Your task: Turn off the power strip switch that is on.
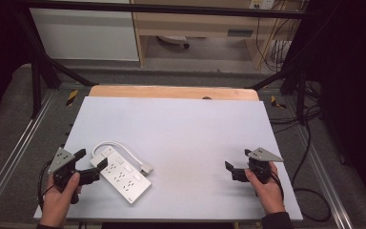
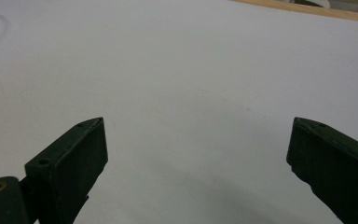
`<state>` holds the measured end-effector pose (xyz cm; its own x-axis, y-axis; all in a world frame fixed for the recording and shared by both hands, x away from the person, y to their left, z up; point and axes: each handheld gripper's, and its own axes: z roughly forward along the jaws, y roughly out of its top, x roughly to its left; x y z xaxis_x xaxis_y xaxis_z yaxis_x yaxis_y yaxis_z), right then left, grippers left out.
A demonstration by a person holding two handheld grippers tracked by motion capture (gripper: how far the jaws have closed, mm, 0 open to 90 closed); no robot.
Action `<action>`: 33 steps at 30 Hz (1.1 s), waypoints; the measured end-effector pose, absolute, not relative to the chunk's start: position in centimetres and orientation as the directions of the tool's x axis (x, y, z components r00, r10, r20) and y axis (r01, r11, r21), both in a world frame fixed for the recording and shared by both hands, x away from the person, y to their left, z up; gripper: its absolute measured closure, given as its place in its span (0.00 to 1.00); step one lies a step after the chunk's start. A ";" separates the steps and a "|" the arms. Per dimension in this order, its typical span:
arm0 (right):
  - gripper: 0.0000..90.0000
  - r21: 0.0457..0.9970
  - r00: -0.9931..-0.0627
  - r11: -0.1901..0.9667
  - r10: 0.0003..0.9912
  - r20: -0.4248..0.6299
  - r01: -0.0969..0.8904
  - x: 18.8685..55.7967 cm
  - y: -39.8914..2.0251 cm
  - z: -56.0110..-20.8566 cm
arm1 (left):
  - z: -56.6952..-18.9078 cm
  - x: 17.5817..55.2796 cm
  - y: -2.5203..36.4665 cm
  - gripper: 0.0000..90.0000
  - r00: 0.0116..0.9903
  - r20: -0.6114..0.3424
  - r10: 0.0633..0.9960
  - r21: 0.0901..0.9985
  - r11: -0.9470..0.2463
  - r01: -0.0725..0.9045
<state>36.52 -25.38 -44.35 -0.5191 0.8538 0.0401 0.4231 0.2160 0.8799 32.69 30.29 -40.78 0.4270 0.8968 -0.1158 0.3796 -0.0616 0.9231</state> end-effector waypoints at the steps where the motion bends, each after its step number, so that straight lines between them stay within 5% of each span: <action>1: 0.06 0.880 -0.519 0.216 0.854 0.040 0.423 36.5 -25.4 -44.4 | -40.8 32.7 30.3 0.07 0.425 -0.118 0.897 0.923 -0.058 0.380; 33: 0.04 0.903 -0.533 0.246 0.846 -0.023 0.353 35.9 -24.5 -43.2 | -39.5 32.6 29.9 0.05 0.427 -0.133 0.894 0.945 -0.015 0.325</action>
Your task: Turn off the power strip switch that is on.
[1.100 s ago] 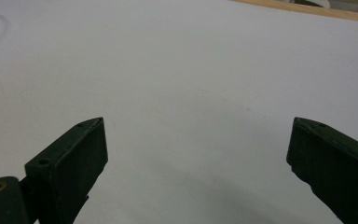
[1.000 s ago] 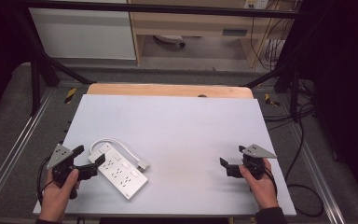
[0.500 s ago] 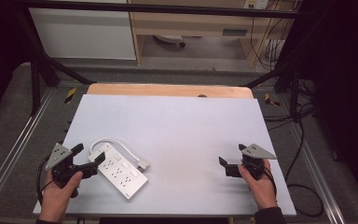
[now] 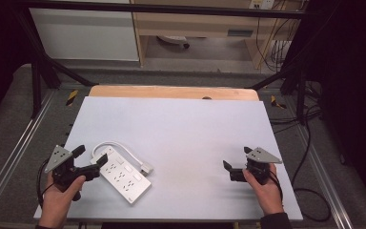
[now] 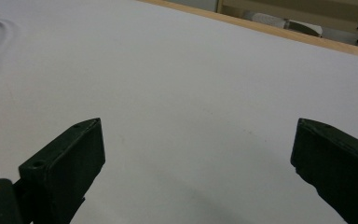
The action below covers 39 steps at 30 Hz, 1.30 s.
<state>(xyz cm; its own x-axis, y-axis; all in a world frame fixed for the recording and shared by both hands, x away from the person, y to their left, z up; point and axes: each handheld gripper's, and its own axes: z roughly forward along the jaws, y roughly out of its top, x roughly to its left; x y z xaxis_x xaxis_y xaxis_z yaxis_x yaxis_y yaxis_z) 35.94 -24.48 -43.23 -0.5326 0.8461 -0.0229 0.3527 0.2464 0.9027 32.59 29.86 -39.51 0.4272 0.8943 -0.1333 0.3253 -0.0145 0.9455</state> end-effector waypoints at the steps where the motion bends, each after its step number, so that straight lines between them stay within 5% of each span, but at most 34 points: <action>1: 0.04 0.902 -0.531 0.247 0.847 -0.024 0.353 35.9 -24.5 -43.2 | -39.5 32.6 29.8 0.05 0.425 -0.133 0.895 0.945 -0.014 0.325; 39: 0.03 0.898 -0.531 0.270 0.846 -0.049 0.348 34.7 -24.0 -43.0 | -36.0 31.5 28.3 0.07 0.502 -0.104 0.859 0.976 -0.009 0.219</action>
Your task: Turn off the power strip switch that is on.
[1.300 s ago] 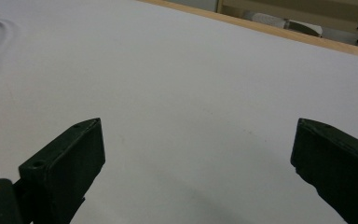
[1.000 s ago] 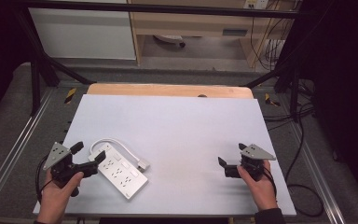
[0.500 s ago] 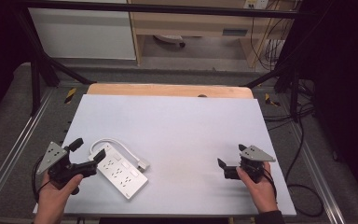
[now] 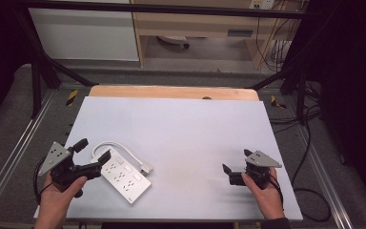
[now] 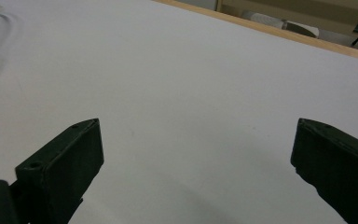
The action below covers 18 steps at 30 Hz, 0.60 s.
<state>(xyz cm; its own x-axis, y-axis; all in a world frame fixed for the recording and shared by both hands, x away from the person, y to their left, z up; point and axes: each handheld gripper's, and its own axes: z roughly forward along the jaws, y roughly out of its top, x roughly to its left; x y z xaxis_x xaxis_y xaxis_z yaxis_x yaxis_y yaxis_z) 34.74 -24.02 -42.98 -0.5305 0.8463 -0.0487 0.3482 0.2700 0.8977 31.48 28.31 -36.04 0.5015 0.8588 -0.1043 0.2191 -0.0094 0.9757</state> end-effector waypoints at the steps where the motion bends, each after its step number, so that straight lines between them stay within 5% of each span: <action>1: 0.03 0.897 -0.529 0.270 0.847 -0.049 0.350 34.7 -24.0 -43.0 | -35.9 31.5 28.3 0.07 0.502 -0.106 0.858 0.976 -0.008 0.219; 18: 0.03 0.896 -0.531 0.275 0.846 -0.053 0.349 34.8 -24.1 -43.0 | -33.8 32.4 27.3 0.08 0.517 -0.088 0.852 0.975 -0.033 0.220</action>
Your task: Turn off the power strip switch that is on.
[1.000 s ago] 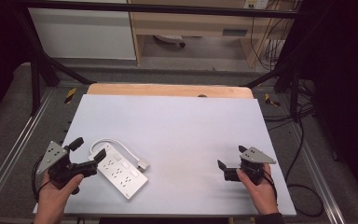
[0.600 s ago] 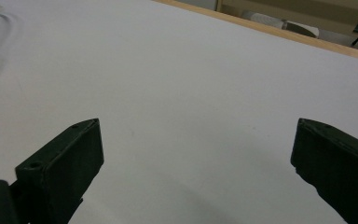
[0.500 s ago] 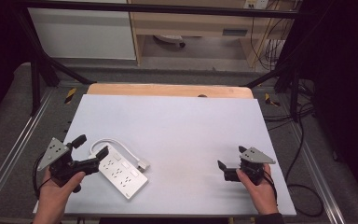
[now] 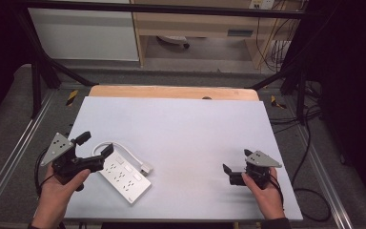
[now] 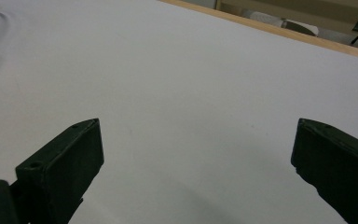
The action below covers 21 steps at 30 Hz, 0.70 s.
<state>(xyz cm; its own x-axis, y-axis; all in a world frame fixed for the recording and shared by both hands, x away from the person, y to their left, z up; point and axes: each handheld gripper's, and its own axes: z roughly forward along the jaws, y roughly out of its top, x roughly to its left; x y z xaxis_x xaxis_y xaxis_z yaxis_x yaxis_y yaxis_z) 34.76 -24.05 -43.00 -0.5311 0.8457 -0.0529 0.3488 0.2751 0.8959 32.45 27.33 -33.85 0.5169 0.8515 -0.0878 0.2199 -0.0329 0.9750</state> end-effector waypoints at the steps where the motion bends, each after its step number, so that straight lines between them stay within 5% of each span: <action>1: 0.03 0.895 -0.530 0.275 0.846 -0.052 0.350 34.7 -24.0 -43.0 | -33.8 32.5 27.3 0.08 0.516 -0.090 0.852 0.975 -0.031 0.221; 21: 0.03 0.894 -0.531 0.277 0.846 -0.053 0.353 34.9 -24.0 -43.1 | -31.3 33.8 26.5 0.28 0.535 -0.083 0.841 0.977 -0.038 0.212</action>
